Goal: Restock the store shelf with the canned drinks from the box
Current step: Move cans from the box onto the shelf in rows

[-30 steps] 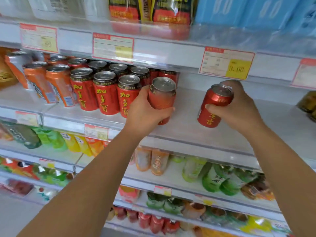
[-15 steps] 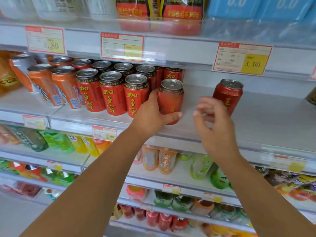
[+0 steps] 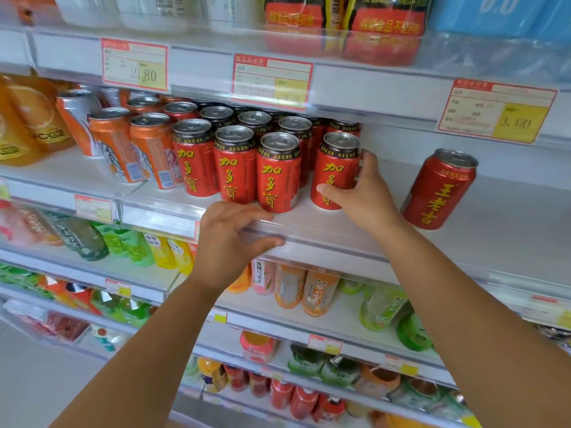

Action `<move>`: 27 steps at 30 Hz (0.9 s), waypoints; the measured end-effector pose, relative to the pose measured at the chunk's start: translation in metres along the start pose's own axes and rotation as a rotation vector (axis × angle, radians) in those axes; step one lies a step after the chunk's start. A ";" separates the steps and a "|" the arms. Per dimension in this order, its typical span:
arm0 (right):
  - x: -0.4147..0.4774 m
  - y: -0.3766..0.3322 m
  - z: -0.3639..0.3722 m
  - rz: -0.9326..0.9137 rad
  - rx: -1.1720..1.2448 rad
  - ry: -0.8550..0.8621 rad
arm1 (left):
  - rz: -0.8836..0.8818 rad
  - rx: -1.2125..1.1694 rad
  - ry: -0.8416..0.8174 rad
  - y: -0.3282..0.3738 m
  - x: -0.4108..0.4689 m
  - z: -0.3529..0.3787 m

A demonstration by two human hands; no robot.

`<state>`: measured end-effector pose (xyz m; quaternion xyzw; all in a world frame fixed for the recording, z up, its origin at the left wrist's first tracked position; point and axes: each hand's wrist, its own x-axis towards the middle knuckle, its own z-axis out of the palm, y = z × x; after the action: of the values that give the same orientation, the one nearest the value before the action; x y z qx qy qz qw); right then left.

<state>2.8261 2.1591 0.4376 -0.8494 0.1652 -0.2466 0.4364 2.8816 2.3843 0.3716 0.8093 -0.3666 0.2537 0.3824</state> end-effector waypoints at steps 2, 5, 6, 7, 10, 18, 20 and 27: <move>0.011 0.005 0.005 0.010 -0.030 0.037 | 0.001 -0.020 -0.003 -0.001 0.000 0.001; 0.022 0.008 0.010 0.045 -0.061 0.080 | 0.010 -0.012 -0.010 -0.001 0.000 0.001; 0.025 0.008 0.011 0.046 -0.066 0.090 | 0.007 -0.009 -0.008 -0.002 0.000 0.002; 0.027 0.008 0.012 0.043 -0.071 0.103 | 0.001 -0.009 -0.005 -0.002 -0.001 0.002; 0.031 0.008 0.014 0.037 -0.094 0.117 | -0.003 -0.003 -0.009 -0.003 0.000 0.002; 0.028 0.000 0.015 0.097 -0.125 0.077 | -0.012 -0.001 -0.017 -0.006 0.000 0.004; 0.016 -0.004 0.010 0.120 -0.163 0.038 | -0.006 -0.002 -0.013 -0.006 0.001 0.005; -0.095 0.000 -0.048 -0.178 0.039 0.553 | -0.010 0.021 -0.003 -0.007 -0.001 0.006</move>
<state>2.7207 2.1744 0.4354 -0.7524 0.1980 -0.5093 0.3678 2.8875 2.3829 0.3647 0.8155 -0.3603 0.2545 0.3747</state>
